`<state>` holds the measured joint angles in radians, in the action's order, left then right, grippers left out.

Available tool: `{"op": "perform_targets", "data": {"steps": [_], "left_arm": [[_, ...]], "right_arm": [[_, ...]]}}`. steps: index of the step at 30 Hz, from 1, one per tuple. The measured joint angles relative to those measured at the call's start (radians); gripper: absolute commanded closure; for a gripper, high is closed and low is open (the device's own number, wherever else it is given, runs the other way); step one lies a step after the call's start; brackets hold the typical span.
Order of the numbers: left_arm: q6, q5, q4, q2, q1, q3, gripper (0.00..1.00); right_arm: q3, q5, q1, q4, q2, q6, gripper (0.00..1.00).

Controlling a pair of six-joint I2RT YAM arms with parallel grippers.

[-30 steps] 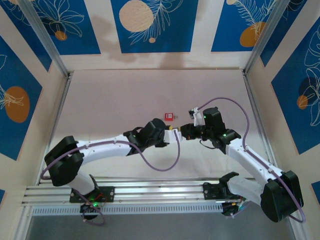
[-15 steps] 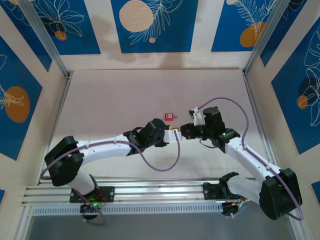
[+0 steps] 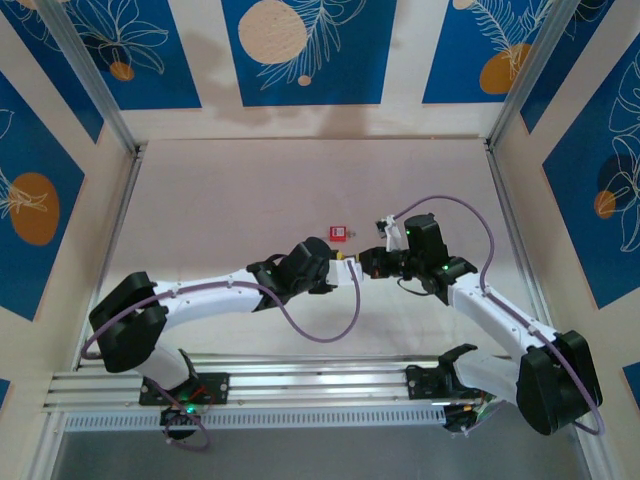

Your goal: Unlock with the key

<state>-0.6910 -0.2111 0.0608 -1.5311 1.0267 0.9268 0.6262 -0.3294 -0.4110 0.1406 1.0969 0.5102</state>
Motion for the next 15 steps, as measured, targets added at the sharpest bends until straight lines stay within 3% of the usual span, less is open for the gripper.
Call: {"op": "perform_targets", "data": {"steps": [15], "left_arm": [[0.000,-0.018,-0.003,-0.009,0.010,0.000,0.82]], "right_arm": [[0.000,-0.018,0.006,-0.005,0.019,0.005,1.00]]}}
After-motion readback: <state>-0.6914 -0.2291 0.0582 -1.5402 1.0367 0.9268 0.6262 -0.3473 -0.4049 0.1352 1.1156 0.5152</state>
